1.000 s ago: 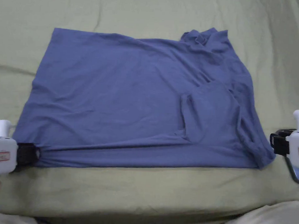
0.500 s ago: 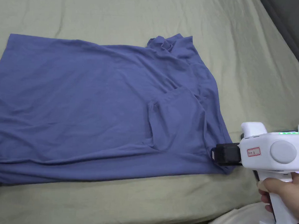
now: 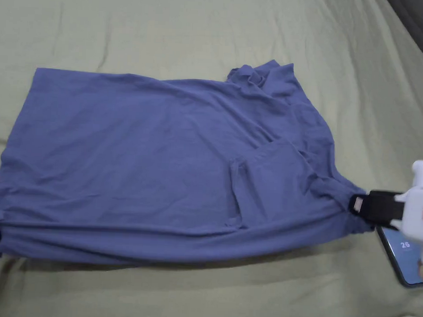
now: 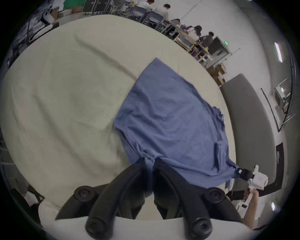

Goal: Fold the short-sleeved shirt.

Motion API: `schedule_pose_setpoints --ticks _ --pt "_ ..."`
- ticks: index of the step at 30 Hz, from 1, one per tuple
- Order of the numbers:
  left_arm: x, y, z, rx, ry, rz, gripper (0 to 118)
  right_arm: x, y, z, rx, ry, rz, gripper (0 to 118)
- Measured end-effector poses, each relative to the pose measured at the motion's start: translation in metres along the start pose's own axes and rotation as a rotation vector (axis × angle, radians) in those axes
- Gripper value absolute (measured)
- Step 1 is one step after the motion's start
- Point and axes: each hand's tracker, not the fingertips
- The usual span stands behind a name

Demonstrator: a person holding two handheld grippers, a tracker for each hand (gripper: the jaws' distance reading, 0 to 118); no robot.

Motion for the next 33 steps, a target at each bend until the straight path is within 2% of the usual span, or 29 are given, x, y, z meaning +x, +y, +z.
schedule_pose_setpoints --ticks 2,3,7,10,12,18,20,22,23,24,25,26,27,28,29,31,33 --pt "0.01 0.022 -0.003 0.026 -0.039 0.009 6 -0.004 0.028 -0.003 0.034 0.029 -0.041 11" --pt "0.013 0.034 -0.007 0.036 -0.056 0.015 6 -0.008 0.041 -0.01 0.034 0.025 -0.035 11" --pt "0.022 0.083 -0.038 0.07 -0.041 0.025 6 -0.01 0.09 -0.054 0.03 0.038 -0.099 11" --pt "0.023 0.119 -0.073 0.08 -0.028 0.029 6 -0.017 0.119 -0.101 0.004 -0.007 -0.08 11" --pt "0.024 0.134 -0.099 0.069 0.005 0.028 6 -0.018 0.132 -0.134 -0.033 -0.015 -0.117 11" --pt "0.012 0.149 -0.171 -0.014 0.187 -0.029 6 -0.022 0.132 -0.202 -0.102 -0.109 -0.153 11" --pt "0.007 0.142 -0.181 0.0 0.18 -0.013 6 -0.026 0.124 -0.208 -0.086 -0.139 -0.105 11" --pt "0.014 0.14 -0.18 0.024 0.21 -0.07 6 -0.03 0.12 -0.205 -0.069 -0.145 -0.096 11" --pt "0.017 0.14 -0.178 0.03 0.229 -0.094 6 -0.031 0.12 -0.203 -0.063 -0.149 -0.088 14" --pt "0.021 0.139 -0.176 0.032 0.235 -0.102 7 -0.031 0.122 -0.2 -0.064 -0.151 -0.07 32" --pt "0.023 0.141 -0.172 0.029 0.232 -0.112 19 -0.031 0.125 -0.194 -0.067 -0.162 -0.059 60" --pt "0.025 0.143 -0.16 0.041 0.21 -0.115 55 -0.031 0.129 -0.181 -0.05 -0.176 -0.044 99" --pt "0.031 0.144 -0.147 0.072 0.149 -0.078 109 -0.032 0.129 -0.165 -0.028 -0.172 -0.05 118" --pt "0.037 0.141 -0.127 0.118 0.093 -0.073 118 -0.035 0.125 -0.139 0.064 -0.087 -0.035 116" --pt "0.044 0.134 -0.099 0.255 0.026 -0.102 118 -0.04 0.12 -0.115 0.187 -0.052 -0.005 116" --pt "0.058 0.113 -0.058 0.338 0.006 -0.131 118 -0.049 0.105 -0.075 0.195 -0.05 0.074 118" --pt "0.067 0.081 -0.031 0.3 0.015 -0.22 118 -0.056 0.076 -0.049 0.221 -0.043 0.13 115"
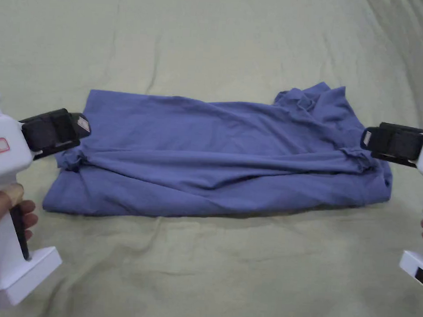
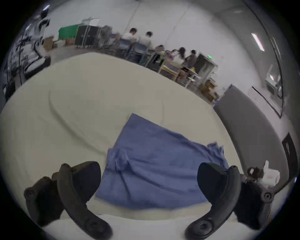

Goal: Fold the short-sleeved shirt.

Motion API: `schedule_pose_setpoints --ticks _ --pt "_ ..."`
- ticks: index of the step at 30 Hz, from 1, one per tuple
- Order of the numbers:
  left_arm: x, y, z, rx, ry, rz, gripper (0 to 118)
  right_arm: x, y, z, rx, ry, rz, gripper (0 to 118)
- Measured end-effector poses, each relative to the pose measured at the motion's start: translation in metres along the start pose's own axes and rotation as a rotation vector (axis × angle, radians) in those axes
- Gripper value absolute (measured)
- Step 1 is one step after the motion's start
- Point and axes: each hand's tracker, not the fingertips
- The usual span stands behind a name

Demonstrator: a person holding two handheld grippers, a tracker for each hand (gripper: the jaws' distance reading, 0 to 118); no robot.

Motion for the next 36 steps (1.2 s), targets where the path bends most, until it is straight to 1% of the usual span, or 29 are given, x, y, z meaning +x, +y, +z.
schedule_pose_setpoints --ticks 1,2,3,4,5,6,8,9,11,12,14,15,16,17,18,20,22,23,24,25,26,28,30,31,32,33,34,35,36 --pt "0.005 -0.014 0.009 -0.046 0.017 -0.044 118 -0.004 -0.014 0.011 0.007 -0.01 0.024 104" --pt "0.002 -0.024 0.012 -0.103 0.071 -0.089 118 -0.011 -0.03 0.024 0.013 -0.032 0.049 72" --pt "0.004 -0.044 0.018 -0.142 0.131 -0.119 84 -0.017 -0.05 0.031 0.015 -0.072 0.086 2" --pt "0.004 -0.061 0.025 -0.141 0.141 -0.127 5 -0.023 -0.066 0.037 0.02 -0.091 0.124 2" --pt "0.002 -0.08 0.029 -0.148 0.143 -0.117 0 -0.032 -0.084 0.041 -0.008 -0.114 0.156 2" --pt "-0.009 -0.089 0.035 -0.226 0.26 -0.077 0 -0.039 -0.101 0.047 -0.008 -0.084 0.134 2" --pt "-0.021 -0.095 0.028 -0.254 0.13 0.013 0 -0.044 -0.119 0.054 -0.033 -0.008 0.098 2" --pt "-0.027 -0.105 0.018 -0.269 0.121 0.046 0 -0.038 -0.121 0.053 -0.057 0.013 0.082 2" --pt "-0.035 -0.106 0.003 -0.219 0.186 0.011 0 -0.036 -0.122 0.051 -0.082 0.024 0.103 2" --pt "-0.039 -0.097 -0.003 -0.165 0.198 -0.013 14 -0.034 -0.119 0.05 -0.089 0.02 0.117 2" --pt "-0.04 -0.079 -0.021 -0.167 0.214 -0.002 114 -0.033 -0.115 0.05 -0.089 0.008 0.13 2" --pt "-0.035 -0.072 -0.025 -0.06 0.124 0.013 118 -0.03 -0.112 0.051 -0.089 0.009 0.129 2" --pt "-0.037 -0.066 -0.032 -0.129 0.188 -0.003 118 -0.029 -0.11 0.051 -0.088 0.009 0.125 2" --pt "-0.036 -0.061 -0.045 -0.197 0.202 -0.009 118 -0.029 -0.11 0.052 -0.081 0.006 0.123 2" --pt "-0.043 -0.045 -0.073 -0.266 0.252 -0.043 118 -0.028 -0.109 0.051 -0.085 0.007 0.121 2" --pt "-0.039 -0.041 -0.094 -0.277 0.311 -0.141 116 -0.026 -0.108 0.045 -0.097 -0.013 0.132 2" --pt "-0.037 -0.044 -0.112 -0.311 0.344 -0.2 103 -0.022 -0.106 0.037 -0.109 -0.038 0.162 2" --pt "-0.035 -0.046 -0.115 -0.329 0.319 -0.187 97 -0.019 -0.103 0.033 -0.114 -0.053 0.166 2" --pt "-0.031 -0.046 -0.107 -0.301 0.306 -0.165 78 -0.014 -0.1 0.028 -0.116 -0.06 0.164 2" --pt "-0.026 -0.044 -0.097 -0.263 0.285 -0.161 26 -0.005 -0.096 0.018 -0.117 -0.064 0.158 2" --pt "-0.036 -0.038 -0.094 -0.229 0.239 -0.158 0 0.001 -0.09 0.011 -0.115 -0.079 0.156 2" --pt "-0.029 -0.04 -0.084 -0.222 0.159 -0.075 0 0.013 -0.074 -0.006 -0.11 -0.098 0.161 2" --pt "-0.026 -0.035 -0.077 -0.192 0.133 -0.137 0 0.025 -0.054 -0.03 -0.116 -0.076 0.152 4" --pt "-0.026 -0.034 -0.074 -0.194 0.134 -0.134 0 0.03 -0.047 -0.041 -0.125 -0.022 0.135 25" --pt "-0.028 -0.032 -0.072 -0.197 0.13 -0.118 0 0.036 -0.037 -0.058 -0.163 0.018 0.123 77" --pt "-0.032 -0.03 -0.072 -0.2 0.116 -0.094 0 0.031 -0.03 -0.071 -0.221 -0.004 0.09 118" --pt "-0.033 -0.029 -0.067 -0.197 0.113 -0.082 0 0.033 -0.028 -0.089 -0.272 -0.038 0.072 113" --pt "-0.037 -0.028 -0.067 -0.195 0.118 -0.077 0 0.037 -0.034 -0.103 -0.255 -0.032 0.061 112" --pt "-0.041 -0.028 -0.068 -0.196 0.128 -0.069 0 0.038 -0.031 -0.116 -0.243 -0.041 0.065 114"
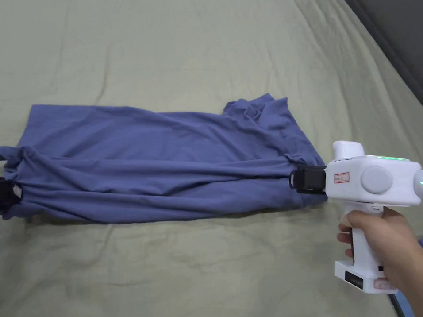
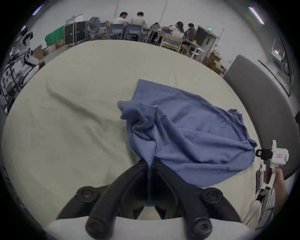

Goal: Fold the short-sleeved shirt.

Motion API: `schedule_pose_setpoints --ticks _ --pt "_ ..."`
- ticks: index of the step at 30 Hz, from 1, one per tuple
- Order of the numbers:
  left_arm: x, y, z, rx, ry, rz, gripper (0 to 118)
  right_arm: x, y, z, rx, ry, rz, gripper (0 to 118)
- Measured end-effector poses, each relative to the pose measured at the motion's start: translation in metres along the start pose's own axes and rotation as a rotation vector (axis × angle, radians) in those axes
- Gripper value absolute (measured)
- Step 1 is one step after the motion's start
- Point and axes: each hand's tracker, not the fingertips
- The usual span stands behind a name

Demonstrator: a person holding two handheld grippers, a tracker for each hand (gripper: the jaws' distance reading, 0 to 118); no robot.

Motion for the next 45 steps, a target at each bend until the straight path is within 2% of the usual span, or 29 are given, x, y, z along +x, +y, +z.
schedule_pose_setpoints --ticks 3,4,6,7,8,9,10,11,13,15,16,18,21,25,28,30,32,36,38,39,40,41,42,44,45 --pt "0.0 -0.009 0.002 -0.038 -0.033 0.073 0 0.0 -0.003 -0.022 -0.157 -0.03 -0.125 110" --pt "-0.001 -0.011 0.002 -0.042 -0.036 0.081 0 0.001 -0.007 -0.027 -0.167 -0.005 -0.147 106" --pt "-0.008 -0.008 0.001 -0.049 -0.033 0.084 0 -0.005 -0.006 0.002 -0.08 -0.058 -0.054 93" --pt "-0.011 -0.008 0.001 -0.052 -0.041 0.094 0 -0.008 -0.006 0.009 -0.079 -0.069 -0.018 75" --pt "-0.014 -0.008 0.003 -0.054 -0.061 0.116 0 -0.012 -0.006 0.018 -0.069 -0.075 0.03 41" --pt "-0.017 -0.006 0.004 -0.06 -0.086 0.131 0 -0.011 -0.008 0.03 -0.06 0.013 0.027 8" --pt "-0.02 -0.004 0.007 -0.054 -0.087 0.125 0 -0.011 -0.008 0.04 -0.074 0.042 -0.002 8" --pt "-0.022 -0.001 0.012 -0.044 -0.081 0.107 0 -0.012 -0.01 0.051 -0.07 0.019 0.012 7" --pt "-0.028 0.002 0.024 -0.045 -0.105 0.09 0 -0.01 -0.015 0.066 -0.042 0.039 0.042 7" --pt "-0.034 -0.001 0.037 -0.055 -0.122 0.096 0 -0.006 -0.021 0.089 -0.043 0.051 0.027 7" --pt "-0.036 -0.003 0.044 -0.068 -0.116 0.082 0 -0.005 -0.025 0.099 -0.061 0.059 0.018 7" --pt "-0.041 -0.014 0.063 -0.108 -0.106 0.054 0 -0.013 -0.046 0.125 -0.075 0.06 0.05 7" --pt "-0.052 -0.042 0.078 -0.18 -0.122 0.082 0 -0.014 -0.077 0.138 -0.13 0.059 0.065 7" --pt "-0.061 -0.079 0.079 -0.264 -0.076 0.08 0 -0.011 -0.114 0.133 -0.204 0.048 0.055 7" --pt "-0.067 -0.1 0.068 -0.292 -0.096 0.158 0 -0.001 -0.131 0.118 -0.217 0.043 -0.042 7" --pt "-0.069 -0.103 0.06 -0.286 -0.071 0.143 0 -0.001 -0.135 0.107 -0.256 0.046 -0.032 7" --pt "-0.068 -0.106 0.049 -0.306 -0.043 0.108 0 -0.004 -0.139 0.094 -0.279 0.003 0.033 7" --pt "-0.066 -0.106 0.04 -0.306 -0.035 0.119 0 -0.002 -0.136 0.076 -0.304 0.024 0.023 7" --pt "-0.064 -0.104 0.046 -0.306 -0.027 0.116 2 -0.002 -0.134 0.081 -0.309 0.03 0.042 12" --pt "-0.061 -0.101 0.053 -0.301 -0.031 0.114 14 -0.005 -0.13 0.09 -0.296 0.025 0.115 25" --pt "-0.057 -0.096 0.065 -0.276 -0.04 0.114 48 -0.004 -0.126 0.099 -0.281 0.015 0.134 48" --pt "-0.05 -0.089 0.079 -0.225 -0.063 0.116 93 -0.002 -0.119 0.112 -0.273 0.021 0.107 90" --pt "-0.044 -0.081 0.095 -0.16 -0.072 0.093 118 -0.001 -0.11 0.129 -0.215 0.063 0.075 118" --pt "-0.031 -0.06 0.121 0.002 -0.133 0.096 118 -0.004 -0.084 0.167 -0.01 0.15 0.007 118" --pt "-0.023 -0.049 0.129 0.039 -0.15 0.093 118 -0.009 -0.072 0.182 0.075 0.152 -0.024 118"
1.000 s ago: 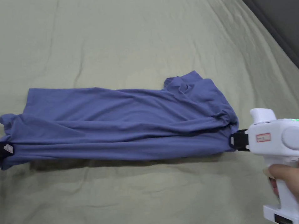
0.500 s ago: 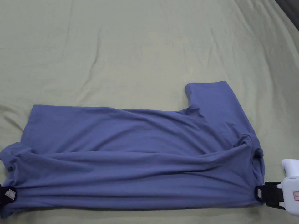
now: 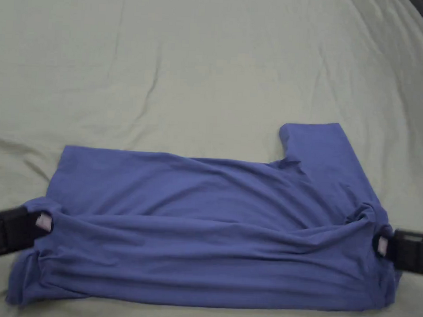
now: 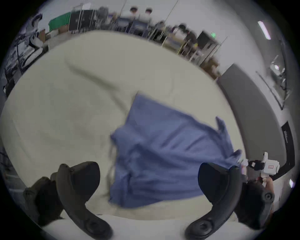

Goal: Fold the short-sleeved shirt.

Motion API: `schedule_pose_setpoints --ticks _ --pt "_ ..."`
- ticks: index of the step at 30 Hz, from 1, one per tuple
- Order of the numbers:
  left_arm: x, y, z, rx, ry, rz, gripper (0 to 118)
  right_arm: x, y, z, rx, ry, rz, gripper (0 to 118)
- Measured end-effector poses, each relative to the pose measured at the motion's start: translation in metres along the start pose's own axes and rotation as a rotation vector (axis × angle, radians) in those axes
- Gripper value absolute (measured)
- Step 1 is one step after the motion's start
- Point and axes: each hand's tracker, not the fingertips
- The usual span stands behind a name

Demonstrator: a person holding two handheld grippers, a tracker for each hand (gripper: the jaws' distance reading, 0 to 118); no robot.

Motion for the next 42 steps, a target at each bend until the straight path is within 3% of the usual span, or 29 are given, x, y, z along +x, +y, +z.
schedule_pose_setpoints --ticks 4,5,6,7,8,10,12,13,14,15,17,19,24,26,27,28,29,30,33,35,36,37,38,39,40,42 --pt "0.031 0.014 -0.009 -0.039 0.016 -0.081 118 -0.029 0.025 -0.006 0.112 -0.076 0.023 118" --pt "0.036 0.011 -0.016 -0.039 0.082 -0.116 117 -0.037 0.026 -0.012 0.125 -0.1 0.044 115" --pt "0.043 0.007 -0.02 -0.041 0.127 -0.146 83 -0.045 0.025 -0.018 0.129 -0.125 0.065 92" --pt "0.048 0.003 -0.024 -0.032 0.132 -0.162 17 -0.053 0.022 -0.023 0.134 -0.144 0.082 38" --pt "0.053 -0.002 -0.029 -0.019 0.128 -0.164 0 -0.06 0.018 -0.03 0.142 -0.144 0.093 3" --pt "0.056 -0.004 -0.043 -0.017 0.134 -0.161 0 -0.068 0.008 -0.038 0.135 -0.124 0.066 3" --pt "0.055 0.011 -0.06 -0.039 0.117 -0.158 0 -0.068 0.002 -0.05 0.091 -0.024 -0.006 3" --pt "0.049 0.017 -0.07 -0.031 0.128 -0.155 22 -0.068 0.0 -0.053 0.077 -0.007 -0.026 3" --pt "0.044 0.031 -0.081 0.013 0.151 -0.175 75 -0.067 -0.002 -0.057 0.065 -0.006 -0.03 3" --pt "0.041 0.046 -0.098 0.033 0.158 -0.2 118 -0.067 -0.002 -0.059 0.059 -0.012 -0.014 3" --pt "0.032 0.068 -0.134 -0.081 0.259 -0.265 118 -0.07 -0.004 -0.063 0.047 -0.039 0.023 3" --pt "0.023 0.079 -0.162 -0.044 0.271 -0.256 118 -0.068 -0.003 -0.062 0.042 -0.045 0.036 3" --pt "0.011 0.08 -0.225 -0.178 0.449 -0.301 118 -0.054 0.0 -0.064 0.027 -0.073 0.036 3" --pt "0.006 0.086 -0.234 -0.215 0.356 -0.275 112 -0.049 0.004 -0.066 0.022 -0.087 0.042 3" --pt "0.009 0.087 -0.222 -0.17 0.331 -0.235 101 -0.044 0.009 -0.07 0.016 -0.101 0.053 3" --pt "0.013 0.087 -0.211 -0.115 0.329 -0.24 72 -0.041 0.014 -0.073 0.011 -0.122 0.066 3" --pt "0.014 0.091 -0.203 -0.047 0.263 -0.265 9 -0.037 0.022 -0.078 0.003 -0.161 0.09 3" --pt "0.018 0.09 -0.198 -0.027 0.208 -0.289 0 -0.033 0.032 -0.085 -0.004 -0.186 0.114 3" --pt "0.03 0.089 -0.188 -0.046 0.189 -0.314 0 -0.015 0.068 -0.112 -0.01 -0.188 0.118 3" --pt "0.028 0.094 -0.181 -0.023 0.156 -0.265 0 -0.002 0.094 -0.136 -0.063 -0.119 0.11 5" --pt "0.025 0.096 -0.176 -0.014 0.155 -0.24 0 0.003 0.108 -0.151 -0.101 -0.112 0.115 43" --pt "0.022 0.103 -0.171 -0.009 0.149 -0.221 0 0.007 0.118 -0.164 -0.143 -0.121 0.13 99" --pt "0.019 0.106 -0.168 -0.001 0.142 -0.214 0 0.011 0.127 -0.184 -0.201 -0.132 0.138 118" --pt "0.017 0.107 -0.167 -0.006 0.138 -0.212 0 0.016 0.133 -0.203 -0.266 -0.138 0.132 116" --pt "0.017 0.107 -0.167 -0.011 0.143 -0.213 0 0.02 0.134 -0.21 -0.204 -0.117 0.113 115" --pt "0.019 0.103 -0.162 -0.02 0.145 -0.226 0 0.026 0.135 -0.235 -0.326 -0.158 0.06 115"
